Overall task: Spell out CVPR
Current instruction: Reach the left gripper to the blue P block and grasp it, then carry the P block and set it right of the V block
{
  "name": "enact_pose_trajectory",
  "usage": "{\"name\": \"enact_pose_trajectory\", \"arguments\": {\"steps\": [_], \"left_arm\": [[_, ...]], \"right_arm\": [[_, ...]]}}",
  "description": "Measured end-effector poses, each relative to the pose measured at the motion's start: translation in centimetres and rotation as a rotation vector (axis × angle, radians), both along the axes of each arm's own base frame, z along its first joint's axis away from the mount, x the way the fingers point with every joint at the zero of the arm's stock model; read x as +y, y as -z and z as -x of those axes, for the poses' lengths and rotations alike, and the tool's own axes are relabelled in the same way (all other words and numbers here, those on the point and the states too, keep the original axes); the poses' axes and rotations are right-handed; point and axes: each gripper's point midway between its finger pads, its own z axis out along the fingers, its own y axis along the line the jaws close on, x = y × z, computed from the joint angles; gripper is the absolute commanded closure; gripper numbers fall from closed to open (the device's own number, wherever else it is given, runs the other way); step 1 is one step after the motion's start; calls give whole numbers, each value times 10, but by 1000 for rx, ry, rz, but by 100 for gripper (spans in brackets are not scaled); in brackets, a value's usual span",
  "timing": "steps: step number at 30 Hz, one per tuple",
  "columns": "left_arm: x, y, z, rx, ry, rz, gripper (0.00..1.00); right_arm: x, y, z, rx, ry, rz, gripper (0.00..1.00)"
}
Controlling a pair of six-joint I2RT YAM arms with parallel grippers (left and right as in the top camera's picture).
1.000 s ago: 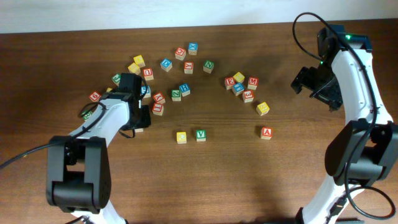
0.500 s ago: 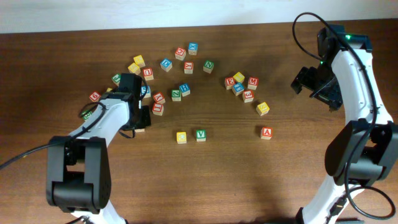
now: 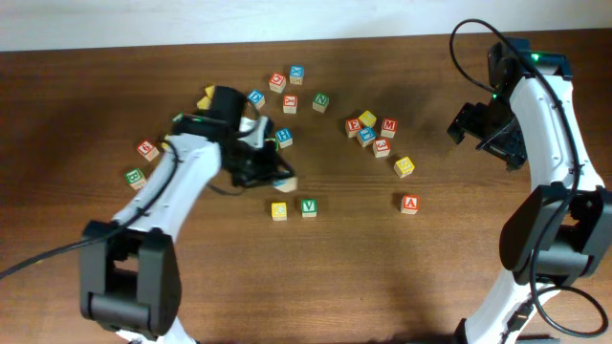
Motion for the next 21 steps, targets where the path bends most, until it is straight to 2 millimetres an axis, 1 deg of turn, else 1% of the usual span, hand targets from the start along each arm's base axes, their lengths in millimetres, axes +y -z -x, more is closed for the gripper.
{"name": "enact_pose_trajectory", "arguments": {"steps": [1,3,5,6,7,9,10,13,14,17,18,19,21], "left_arm": [[-21,0,5,1,10,-3,83],[-48,3,17,-7,28,-47,82],[-79,9,26,-72,33,-136,82],[-87,10,30,-94,35,-169,81],[-93,12,31,-138,18,-217,81],[-98,13,30,-204,-14,-292,83],[-101,12,29,-234,-25,-309,82],[-106,9,16,-317,-70,-332,82],[-105,12,14,-319,-76,-344,82],[-104,45,13,-276,-68,-397,81],[-103,52,13,-266,-66,-407,81],[-104,55,13,-263,-65,-409,81],[-106,54,11,-269,-69,-396,81]], "right_arm": [[0,0,0,0,0,0,2],[0,0,0,0,0,0,2],[0,0,0,0,0,0,2],[0,0,0,0,0,0,2],[0,0,0,0,0,0,1],[0,0,0,0,0,0,2],[0,0,0,0,-1,0,2],[0,0,0,0,0,0,2],[0,0,0,0,0,0,2],[0,0,0,0,0,0,1],[0,0,0,0,0,0,2],[0,0,0,0,0,0,2],[0,0,0,0,0,0,2]]}}
